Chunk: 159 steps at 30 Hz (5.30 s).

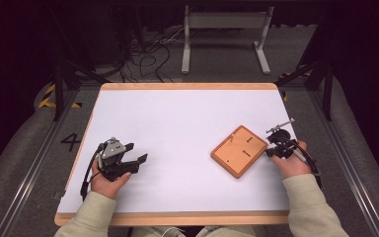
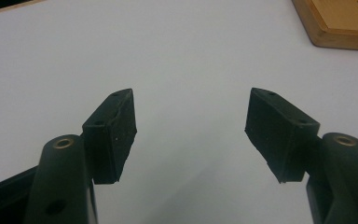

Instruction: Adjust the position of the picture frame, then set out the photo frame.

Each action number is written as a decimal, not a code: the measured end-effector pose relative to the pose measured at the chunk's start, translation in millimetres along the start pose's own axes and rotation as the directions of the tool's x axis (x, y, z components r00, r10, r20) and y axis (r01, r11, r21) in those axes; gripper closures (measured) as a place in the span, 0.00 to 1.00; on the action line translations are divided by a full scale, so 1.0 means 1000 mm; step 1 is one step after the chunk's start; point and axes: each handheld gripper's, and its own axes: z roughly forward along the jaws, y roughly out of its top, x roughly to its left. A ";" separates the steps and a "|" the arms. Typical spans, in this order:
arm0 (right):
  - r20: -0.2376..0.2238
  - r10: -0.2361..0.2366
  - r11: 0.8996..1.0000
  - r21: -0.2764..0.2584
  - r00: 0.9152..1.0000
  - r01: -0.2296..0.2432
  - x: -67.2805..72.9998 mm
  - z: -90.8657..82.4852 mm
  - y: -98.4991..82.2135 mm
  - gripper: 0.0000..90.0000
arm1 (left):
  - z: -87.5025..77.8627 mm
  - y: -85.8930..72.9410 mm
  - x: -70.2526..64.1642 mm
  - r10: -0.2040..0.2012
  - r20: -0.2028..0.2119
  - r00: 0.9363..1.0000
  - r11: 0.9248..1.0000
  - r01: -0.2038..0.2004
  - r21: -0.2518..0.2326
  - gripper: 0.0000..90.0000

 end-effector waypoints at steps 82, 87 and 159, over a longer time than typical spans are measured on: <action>-0.254 -0.058 0.986 -0.165 0.966 0.016 0.019 0.080 0.145 1.00 | 0.003 -0.005 0.006 -0.016 0.023 1.000 1.000 0.016 0.016 0.38; -0.315 -0.128 0.984 -0.157 0.940 0.081 0.043 0.083 0.154 1.00 | 0.004 -0.005 0.006 -0.013 0.025 1.000 1.000 0.013 0.020 0.38; -0.282 -0.426 0.820 -0.523 0.860 0.234 0.098 -0.028 0.084 0.54 | 0.000 0.017 -0.020 0.071 0.163 0.984 0.997 -0.072 0.000 0.44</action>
